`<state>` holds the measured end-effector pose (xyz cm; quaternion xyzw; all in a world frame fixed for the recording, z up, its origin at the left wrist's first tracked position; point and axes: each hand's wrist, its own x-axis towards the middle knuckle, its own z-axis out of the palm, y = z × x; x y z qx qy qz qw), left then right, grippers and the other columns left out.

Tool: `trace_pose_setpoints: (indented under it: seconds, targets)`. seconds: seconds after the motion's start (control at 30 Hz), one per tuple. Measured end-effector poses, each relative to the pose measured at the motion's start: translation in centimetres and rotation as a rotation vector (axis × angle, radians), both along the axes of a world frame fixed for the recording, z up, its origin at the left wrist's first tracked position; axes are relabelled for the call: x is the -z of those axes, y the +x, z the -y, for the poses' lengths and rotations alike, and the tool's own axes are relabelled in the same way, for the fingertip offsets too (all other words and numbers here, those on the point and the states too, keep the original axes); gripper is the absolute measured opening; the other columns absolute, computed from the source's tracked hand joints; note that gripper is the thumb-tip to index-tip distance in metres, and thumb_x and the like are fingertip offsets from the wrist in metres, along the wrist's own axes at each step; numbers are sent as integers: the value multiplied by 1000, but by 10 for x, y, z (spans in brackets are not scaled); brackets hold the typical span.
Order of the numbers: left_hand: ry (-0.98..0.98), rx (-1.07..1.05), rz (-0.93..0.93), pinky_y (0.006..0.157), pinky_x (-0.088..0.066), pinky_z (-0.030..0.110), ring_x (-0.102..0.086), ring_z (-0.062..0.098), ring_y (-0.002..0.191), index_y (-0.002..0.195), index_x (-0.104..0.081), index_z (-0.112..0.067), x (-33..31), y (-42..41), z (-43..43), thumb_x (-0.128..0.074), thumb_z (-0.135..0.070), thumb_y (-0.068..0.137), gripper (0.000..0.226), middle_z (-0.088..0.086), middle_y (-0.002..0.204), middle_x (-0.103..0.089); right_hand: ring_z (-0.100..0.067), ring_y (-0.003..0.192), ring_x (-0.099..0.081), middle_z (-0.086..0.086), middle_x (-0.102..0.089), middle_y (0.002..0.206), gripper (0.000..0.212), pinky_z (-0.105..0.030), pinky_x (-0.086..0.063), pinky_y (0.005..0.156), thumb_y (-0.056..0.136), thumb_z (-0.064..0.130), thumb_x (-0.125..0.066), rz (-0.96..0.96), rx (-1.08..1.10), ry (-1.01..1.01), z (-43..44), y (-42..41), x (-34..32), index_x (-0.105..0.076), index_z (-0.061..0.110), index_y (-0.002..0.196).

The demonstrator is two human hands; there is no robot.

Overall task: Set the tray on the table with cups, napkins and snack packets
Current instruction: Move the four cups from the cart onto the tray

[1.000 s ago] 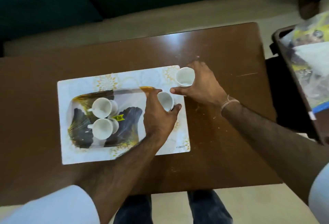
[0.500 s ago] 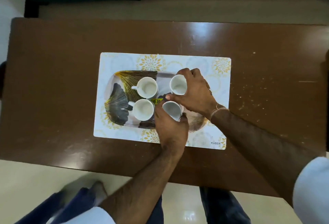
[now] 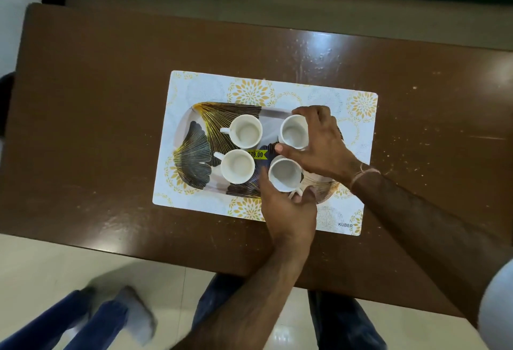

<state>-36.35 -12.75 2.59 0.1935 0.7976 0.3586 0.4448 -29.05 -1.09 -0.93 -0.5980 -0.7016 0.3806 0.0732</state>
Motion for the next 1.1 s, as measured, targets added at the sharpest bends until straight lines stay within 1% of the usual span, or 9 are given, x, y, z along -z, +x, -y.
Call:
trace_pose_setpoints:
  seconds: [0.2,0.3,0.4,0.47,0.57,0.67,0.8,0.97,1.1]
  targets:
    - [20,-14,103,71,-52,5,-67,4,103,144,-39,-25,-18,-7,7,-82,-1,76,84,-37,114,-51,-31,130,-41,-6,-34,149,77,-50,-39,107,81,56,-70,-19,43,20,9,11,-14,-40,21,143]
    - [18,57,-37,63,-52,9,-70,6,89,129,-45,-31,-29,-23,17,-84,-11,74,71,-19,121,-59,-27,121,-49,-4,-45,139,64,-42,-46,98,79,49,-71,38,-5,237,23,12,-28,-51,18,131]
    - [182,280,-321,67,-50,16,-61,9,82,117,-52,-27,-35,-66,8,-79,-9,75,53,-6,114,-58,-27,106,-63,-2,-54,131,54,-33,-51,76,80,41,-71,127,-145,246,36,6,-33,-55,18,126]
    - [279,490,-491,80,-52,29,-56,16,94,116,-59,-18,-29,-106,-14,-74,-5,75,46,1,117,-57,-33,94,-69,-3,-58,131,52,-32,-49,65,82,37,-71,232,-221,189,39,0,-28,-55,17,128]
    - [174,832,-739,99,-44,56,-43,33,129,122,-63,-20,-11,-149,-46,-76,-12,71,54,6,141,-48,-38,93,-69,-7,-59,131,48,-40,-53,65,87,34,-65,343,-265,146,36,-10,-20,-52,17,131]
    - [61,1089,-828,111,-29,61,-24,38,145,124,-66,-28,5,-166,-61,-80,-24,70,56,9,161,-26,-42,91,-68,-10,-61,127,38,-42,-53,65,91,29,-61,390,-220,147,30,-18,-14,-55,17,126]
    - [85,1111,-803,113,-25,61,-21,36,149,113,-73,-31,18,-172,-71,-81,-29,73,40,10,164,-24,-42,88,-68,-10,-64,125,35,-43,-55,65,91,30,-63,373,-193,153,29,-26,-12,-59,15,123]
    - [154,1023,-798,112,-25,60,-29,37,146,97,-78,-29,26,-169,-73,-79,-26,73,24,12,159,-36,-45,95,-65,-11,-66,122,33,-38,-42,61,90,29,-63,354,-164,174,34,-39,-11,-62,14,120]
    - [176,996,-784,114,-21,59,-29,36,147,98,-78,-27,29,-172,-68,-77,-25,75,23,12,158,-38,-41,97,-67,-12,-66,121,34,-41,-50,69,91,29,-62,315,-136,151,38,-51,-11,-62,13,121]
